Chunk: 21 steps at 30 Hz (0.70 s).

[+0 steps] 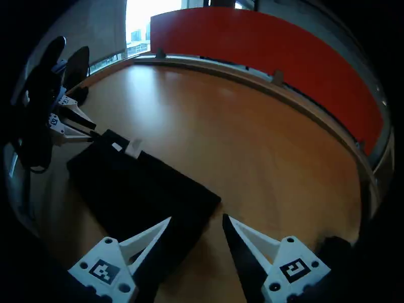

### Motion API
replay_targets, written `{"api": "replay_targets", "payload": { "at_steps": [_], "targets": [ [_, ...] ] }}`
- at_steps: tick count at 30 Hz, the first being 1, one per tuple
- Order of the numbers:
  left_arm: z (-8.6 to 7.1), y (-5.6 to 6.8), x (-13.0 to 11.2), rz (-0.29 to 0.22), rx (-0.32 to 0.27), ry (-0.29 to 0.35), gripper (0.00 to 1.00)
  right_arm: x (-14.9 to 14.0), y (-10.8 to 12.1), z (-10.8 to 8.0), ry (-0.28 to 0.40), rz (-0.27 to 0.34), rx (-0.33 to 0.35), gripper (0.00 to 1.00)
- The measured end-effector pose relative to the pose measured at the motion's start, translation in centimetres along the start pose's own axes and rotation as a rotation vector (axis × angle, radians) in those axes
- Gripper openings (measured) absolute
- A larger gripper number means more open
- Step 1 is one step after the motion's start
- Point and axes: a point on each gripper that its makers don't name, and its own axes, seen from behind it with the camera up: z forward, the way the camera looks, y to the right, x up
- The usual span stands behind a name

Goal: Fold towel

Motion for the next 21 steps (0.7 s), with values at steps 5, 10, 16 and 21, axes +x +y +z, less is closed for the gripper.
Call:
{"api": "replay_targets", "payload": {
  "at_steps": [5, 10, 16, 21],
  "targets": [
    [0.0, -0.5, 0.3, -0.011, 0.011, 0.003, 0.45, 0.3, 0.3, 0.0, 0.006, -0.003, -0.007, 0.7],
    [-0.4, -0.8, 0.6, -0.012, 0.017, 0.012, 0.55, 0.5, 0.5, -0.2, 0.012, -0.012, -0.013, 0.77],
    [-0.7, -0.5, 0.5, -0.024, -0.003, 0.011, 1.0, 0.9, 0.9, -0.4, 0.026, -0.017, -0.028, 0.95],
    [-1.0, -0.5, 0.4, -0.033, -0.003, 0.016, 1.0, 1.3, 0.8, -0.6, 0.04, -0.006, -0.028, 0.95]
  ]
}}
